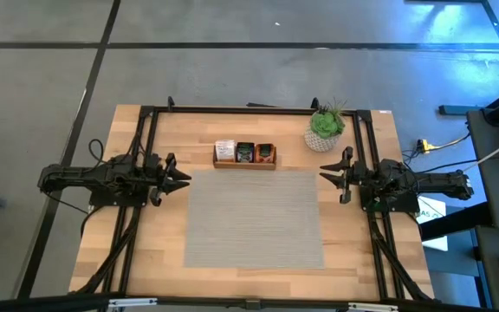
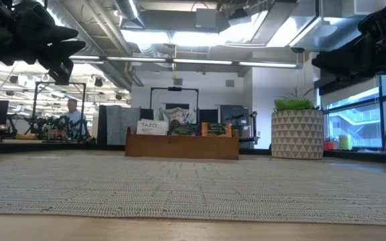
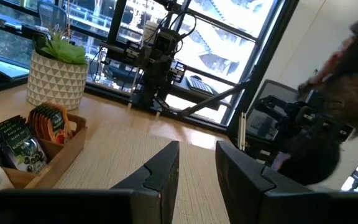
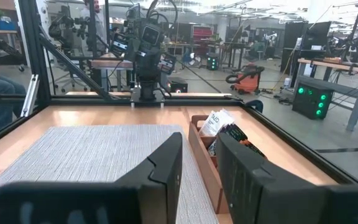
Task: Pick & Place Tea
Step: Return to Home Position
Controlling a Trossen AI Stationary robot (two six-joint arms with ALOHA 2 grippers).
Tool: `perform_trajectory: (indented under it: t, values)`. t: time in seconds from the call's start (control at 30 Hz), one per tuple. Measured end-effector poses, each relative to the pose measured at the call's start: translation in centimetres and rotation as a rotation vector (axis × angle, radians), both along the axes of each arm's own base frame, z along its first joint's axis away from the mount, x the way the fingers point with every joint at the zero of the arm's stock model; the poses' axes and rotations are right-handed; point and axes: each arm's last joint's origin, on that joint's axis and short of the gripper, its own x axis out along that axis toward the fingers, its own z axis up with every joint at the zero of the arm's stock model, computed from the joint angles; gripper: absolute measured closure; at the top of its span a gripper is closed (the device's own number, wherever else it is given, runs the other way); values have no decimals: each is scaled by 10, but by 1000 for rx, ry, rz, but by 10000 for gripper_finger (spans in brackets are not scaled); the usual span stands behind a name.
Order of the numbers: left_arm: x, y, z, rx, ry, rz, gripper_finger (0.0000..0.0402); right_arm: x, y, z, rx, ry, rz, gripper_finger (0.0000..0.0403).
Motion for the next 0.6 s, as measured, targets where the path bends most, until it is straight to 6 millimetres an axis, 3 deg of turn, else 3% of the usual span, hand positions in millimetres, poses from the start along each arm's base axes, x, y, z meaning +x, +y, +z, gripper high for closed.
perform_trajectory:
  t: [0.6]
  values:
    - [0,0,0,1,0,0,302,0,0,0,0,0,0,301]
